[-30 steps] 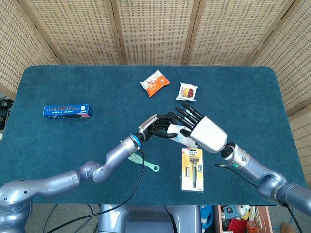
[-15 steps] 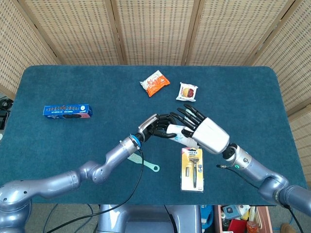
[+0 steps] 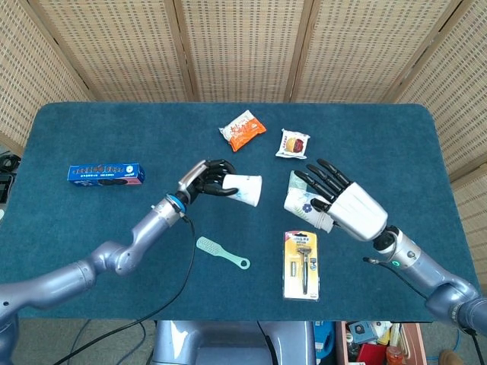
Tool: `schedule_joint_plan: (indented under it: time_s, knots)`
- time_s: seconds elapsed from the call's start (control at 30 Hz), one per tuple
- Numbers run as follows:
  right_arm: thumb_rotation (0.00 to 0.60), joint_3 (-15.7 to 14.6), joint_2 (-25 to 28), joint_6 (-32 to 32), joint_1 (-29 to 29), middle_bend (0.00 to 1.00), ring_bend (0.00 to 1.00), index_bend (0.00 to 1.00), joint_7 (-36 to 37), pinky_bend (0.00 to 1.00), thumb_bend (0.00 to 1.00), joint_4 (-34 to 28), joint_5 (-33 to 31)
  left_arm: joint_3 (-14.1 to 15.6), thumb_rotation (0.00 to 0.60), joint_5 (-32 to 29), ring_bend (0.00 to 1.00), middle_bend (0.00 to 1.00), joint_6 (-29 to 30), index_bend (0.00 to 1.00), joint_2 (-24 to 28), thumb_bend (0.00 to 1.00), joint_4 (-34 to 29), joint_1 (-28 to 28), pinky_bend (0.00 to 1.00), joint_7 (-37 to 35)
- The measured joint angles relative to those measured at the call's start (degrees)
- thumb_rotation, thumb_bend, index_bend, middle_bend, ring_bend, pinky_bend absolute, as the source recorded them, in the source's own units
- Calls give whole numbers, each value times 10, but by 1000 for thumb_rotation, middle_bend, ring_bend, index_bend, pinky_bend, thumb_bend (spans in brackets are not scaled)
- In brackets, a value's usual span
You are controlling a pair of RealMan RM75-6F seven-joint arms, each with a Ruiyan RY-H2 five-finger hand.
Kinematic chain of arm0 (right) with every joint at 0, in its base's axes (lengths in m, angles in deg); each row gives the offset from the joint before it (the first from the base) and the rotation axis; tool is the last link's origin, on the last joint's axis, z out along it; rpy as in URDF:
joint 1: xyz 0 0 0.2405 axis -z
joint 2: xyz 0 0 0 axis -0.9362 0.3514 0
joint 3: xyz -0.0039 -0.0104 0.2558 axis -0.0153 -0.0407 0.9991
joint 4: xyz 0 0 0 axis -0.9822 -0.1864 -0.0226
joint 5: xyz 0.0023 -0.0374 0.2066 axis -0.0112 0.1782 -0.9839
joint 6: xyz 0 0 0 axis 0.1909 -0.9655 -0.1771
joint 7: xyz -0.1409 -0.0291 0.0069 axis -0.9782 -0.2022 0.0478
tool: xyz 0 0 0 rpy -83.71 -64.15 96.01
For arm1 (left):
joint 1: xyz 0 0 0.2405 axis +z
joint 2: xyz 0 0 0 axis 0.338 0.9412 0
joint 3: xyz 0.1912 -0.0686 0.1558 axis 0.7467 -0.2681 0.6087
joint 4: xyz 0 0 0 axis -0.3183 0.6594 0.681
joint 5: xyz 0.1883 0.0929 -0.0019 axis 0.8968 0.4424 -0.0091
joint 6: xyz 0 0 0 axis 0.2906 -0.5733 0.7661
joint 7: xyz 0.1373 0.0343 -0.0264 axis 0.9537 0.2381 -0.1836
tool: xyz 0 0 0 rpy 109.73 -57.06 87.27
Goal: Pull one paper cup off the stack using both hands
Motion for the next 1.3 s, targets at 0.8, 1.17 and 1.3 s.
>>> schedule_joint_plan:
  time_s: [0.8, 1.17, 1.3]
  knots:
    - [600, -74, 115, 227, -69, 182, 10, 685, -159, 190, 764, -55, 88, 111, 600, 147, 512, 495, 72, 546, 185, 203, -24, 59, 488, 195]
    - [600, -81, 153, 422, -139, 182, 10, 685, -297, 196, 764, -157, 90, 166, 600, 74, 512, 495, 107, 546, 191, 208, -35, 73, 488, 429]
    - [600, -73, 148, 452, -147, 179, 10, 685, -318, 196, 764, -164, 73, 176, 600, 40, 512, 494, 114, 546, 180, 209, -35, 73, 488, 467]
